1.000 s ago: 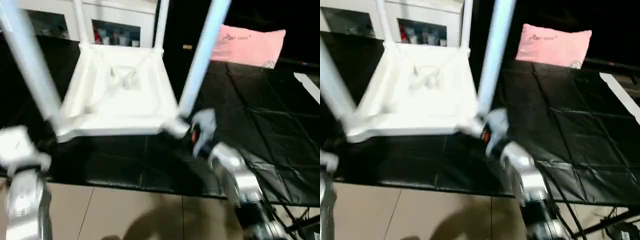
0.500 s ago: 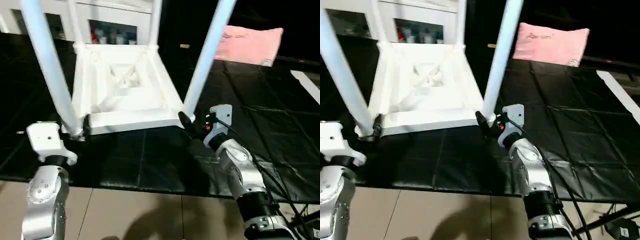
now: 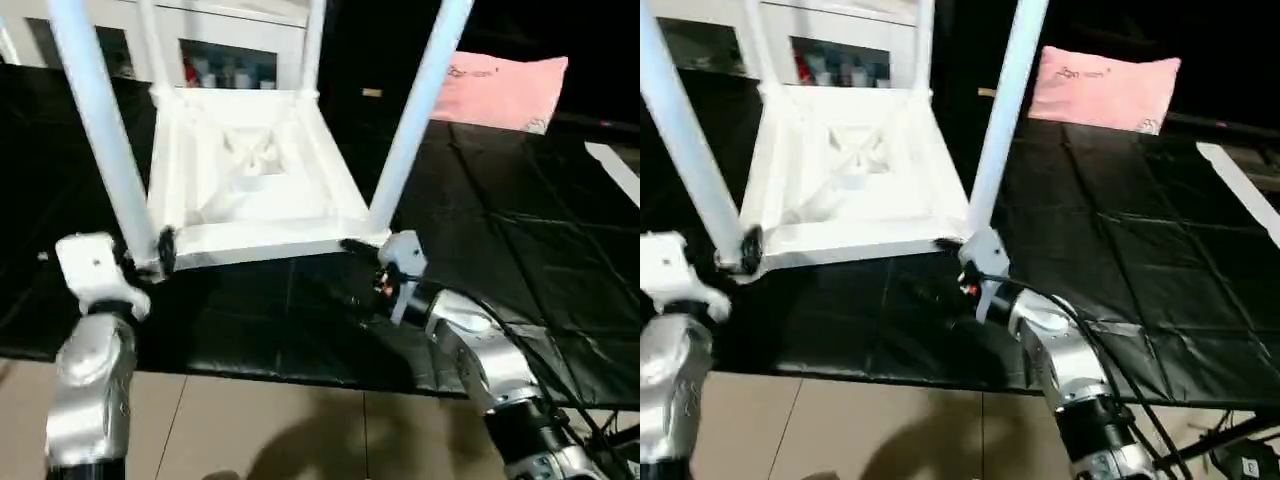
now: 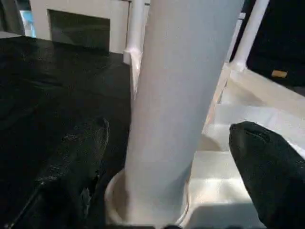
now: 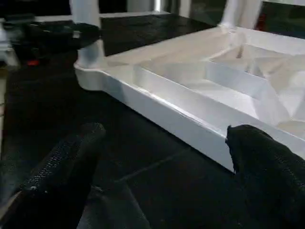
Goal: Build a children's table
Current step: Flip table
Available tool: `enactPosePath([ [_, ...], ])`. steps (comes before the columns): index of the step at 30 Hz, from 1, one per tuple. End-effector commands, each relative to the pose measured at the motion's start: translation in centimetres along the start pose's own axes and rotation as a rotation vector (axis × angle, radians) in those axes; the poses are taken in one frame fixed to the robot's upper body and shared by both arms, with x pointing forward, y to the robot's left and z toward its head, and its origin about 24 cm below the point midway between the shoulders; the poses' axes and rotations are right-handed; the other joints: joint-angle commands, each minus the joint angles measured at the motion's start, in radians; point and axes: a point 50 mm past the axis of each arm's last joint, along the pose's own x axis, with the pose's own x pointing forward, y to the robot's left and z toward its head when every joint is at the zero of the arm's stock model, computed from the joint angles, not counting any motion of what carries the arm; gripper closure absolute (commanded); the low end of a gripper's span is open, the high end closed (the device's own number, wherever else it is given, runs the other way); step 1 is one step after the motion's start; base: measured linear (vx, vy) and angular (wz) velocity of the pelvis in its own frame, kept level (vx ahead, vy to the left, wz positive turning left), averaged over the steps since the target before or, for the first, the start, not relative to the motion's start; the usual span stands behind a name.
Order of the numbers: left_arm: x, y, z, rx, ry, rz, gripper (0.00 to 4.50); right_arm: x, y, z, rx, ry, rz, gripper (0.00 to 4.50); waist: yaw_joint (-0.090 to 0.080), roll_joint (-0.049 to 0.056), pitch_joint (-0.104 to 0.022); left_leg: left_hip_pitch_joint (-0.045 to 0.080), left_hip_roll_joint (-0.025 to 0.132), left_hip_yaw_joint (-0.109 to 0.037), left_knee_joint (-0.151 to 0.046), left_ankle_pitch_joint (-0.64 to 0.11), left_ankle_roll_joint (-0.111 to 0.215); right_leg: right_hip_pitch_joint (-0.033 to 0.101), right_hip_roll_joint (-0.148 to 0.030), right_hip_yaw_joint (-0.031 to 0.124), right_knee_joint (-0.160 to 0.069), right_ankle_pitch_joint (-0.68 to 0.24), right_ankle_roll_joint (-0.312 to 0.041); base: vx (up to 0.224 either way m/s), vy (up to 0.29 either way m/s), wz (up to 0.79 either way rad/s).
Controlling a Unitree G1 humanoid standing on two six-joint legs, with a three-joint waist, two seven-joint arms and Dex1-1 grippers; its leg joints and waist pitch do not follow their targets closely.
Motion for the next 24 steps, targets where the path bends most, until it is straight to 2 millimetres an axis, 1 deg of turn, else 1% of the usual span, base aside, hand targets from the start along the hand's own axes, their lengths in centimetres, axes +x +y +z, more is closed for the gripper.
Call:
enactPosePath([
  [1,0.4,-0.3,-0.2,-0.007,0.014,-0.033,0.02,-0.3,0.0,0.2,-0.007,0.001,0.015,0.0,-0.003,0.022,-0.054,-0.004,0.072,-0.037,-0.081,-0.073,0.037,0.046,-0.11,0.08,-0.067,-0.041,-0.171,0.0,0.0,0.0],
  [3,0.6,-0.5,-0.3,-0.013,0.027,-0.053,0.02,-0.3,0.1,0.3,-0.008,0.002,0.017,0.0,-0.001,0.023,-0.054,0.0,0.07,-0.036,-0.079,-0.064,0.039,0.044,-0.109,0.08,-0.066,-0.035,-0.173,0.0,0.0,0.0],
  [4,0.8,-0.6,-0.7,-0.012,0.06,-0.064,0.19,-0.3,0.1,0.3,-0.008,0.003,0.017,0.0,-0.001,0.023,-0.055,0.0,0.071,-0.036,-0.079,-0.065,0.038,0.045,-0.11,0.08,-0.066,-0.034,-0.175,0.0,0.0,0.0],
  [5,1.0,-0.6,-1.2,0.002,0.1,-0.057,0.19,-0.3,0.1,0.3,-0.009,0.004,0.019,0.0,-0.002,0.024,-0.053,0.0,0.071,-0.035,-0.08,-0.075,0.034,0.044,-0.109,0.08,-0.066,-0.044,-0.177,0.0,0.0,0.0],
  [6,1.1,-0.5,-1.4,-0.013,0.109,-0.05,0.3,-0.3,0.1,0.3,-0.008,0.005,0.021,0.0,-0.002,0.025,-0.053,0.0,0.07,-0.036,-0.081,-0.08,0.033,0.044,-0.109,0.08,-0.067,-0.05,-0.176,0.0,0.0,0.0],
  [7,1.1,-0.5,-1.4,-0.021,0.11,-0.047,0.3,-0.3,0.2,0.3,-0.007,0.005,0.022,0.0,-0.002,0.025,-0.052,0.0,0.071,-0.035,-0.081,-0.087,0.031,0.044,-0.11,0.08,-0.069,-0.06,-0.175,0.0,0.0,0.0],
  [8,1.1,-0.5,-1.4,-0.03,0.111,-0.045,0.47,-0.4,0.2,0.2,-0.007,0.005,0.023,0.0,-0.002,0.026,-0.052,0.001,0.072,-0.036,-0.081,-0.097,0.025,0.044,-0.113,0.08,-0.071,-0.075,-0.176,0.0,0.0,0.0],
  [10,1.3,-0.5,-1.3,-0.06,0.1,-0.022,0.65,-0.3,0.3,0.3,-0.005,0.004,0.03,0.0,-0.001,0.025,-0.053,0.0,0.073,-0.037,-0.081,-0.097,0.022,0.045,-0.112,0.08,-0.07,-0.071,-0.178,0.0,0.0,0.0],
  [12,1.5,-0.5,-1.2,-0.082,0.088,-0.007,0.74,-0.3,0.4,0.2,-0.005,0.003,0.039,0.0,0.001,0.022,-0.053,0.001,0.072,-0.035,-0.08,-0.09,0.026,0.045,-0.111,0.081,-0.07,-0.056,-0.182,0.0,0.0,0.0],
  [13,1.6,-0.5,-1.2,-0.09,0.086,-0.007,0.74,-0.3,0.4,0.2,-0.005,0.004,0.043,0.0,0.001,0.022,-0.053,-0.001,0.071,-0.036,-0.08,-0.088,0.027,0.047,-0.112,0.081,-0.069,-0.056,-0.183,0.0,0.0,0.0],
  [15,1.9,-0.5,-1.1,-0.094,0.085,-0.011,1.01,-0.3,0.5,0.2,-0.007,0.007,0.053,0.0,0.0,0.022,-0.053,-0.001,0.072,-0.037,-0.081,-0.09,0.029,0.046,-0.112,0.08,-0.071,-0.068,-0.177,0.0,0.0,0.0],
  [17,2.0,-0.5,-1.1,-0.094,0.085,-0.015,1.15,-0.4,0.5,0.2,-0.008,0.009,0.057,0.0,0.001,0.022,-0.053,0.001,0.071,-0.036,-0.08,-0.091,0.03,0.045,-0.112,0.08,-0.072,-0.078,-0.172,0.0,0.0,0.0],
  [18,2.1,-0.5,-1.1,-0.097,0.083,-0.017,1.15,-0.4,0.5,0.2,-0.008,0.01,0.059,0.0,0.0,0.024,-0.053,0.0,0.072,-0.037,-0.081,-0.087,0.032,0.046,-0.112,0.08,-0.071,-0.076,-0.171,0.0,0.0,0.0],
  [19,2.2,-0.6,-1.1,-0.098,0.083,-0.018,1.24,-0.4,0.5,0.1,-0.009,0.01,0.059,0.0,0.0,0.023,-0.054,0.0,0.072,-0.037,-0.08,-0.085,0.031,0.046,-0.113,0.08,-0.071,-0.072,-0.172,0.0,0.0,0.0],
  [20,2.3,-0.6,-1.0,-0.102,0.082,-0.021,1.45,-0.4,0.5,0.1,-0.012,0.013,0.061,0.0,0.001,0.021,-0.054,-0.001,0.072,-0.037,-0.08,-0.079,0.032,0.046,-0.113,0.08,-0.07,-0.065,-0.174,0.0,0.0,0.0],
  [22,2.4,-0.7,-1.0,-0.107,0.084,-0.027,1.52,-0.4,0.5,0.1,-0.017,0.017,0.063,0.0,0.0,0.02,-0.054,-0.001,0.073,-0.037,-0.08,-0.077,0.033,0.046,-0.113,0.08,-0.069,-0.062,-0.176,0.0,0.0,0.0],
  [23,2.5,-0.8,-1.0,-0.108,0.085,-0.029,1.59,-0.4,0.5,0.1,-0.017,0.017,0.064,0.0,0.002,0.019,-0.054,0.001,0.072,-0.036,-0.079,-0.074,0.035,0.046,-0.113,0.08,-0.069,-0.06,-0.177,0.0,0.0,0.0],
  [24,2.5,-0.8,-1.0,-0.109,0.086,-0.03,1.74,-0.4,0.5,0.1,-0.017,0.018,0.065,0.0,0.002,0.019,-0.054,0.0,0.072,-0.036,-0.079,-0.068,0.038,0.045,-0.113,0.08,-0.068,-0.056,-0.18,0.0,0.0,0.0],
])
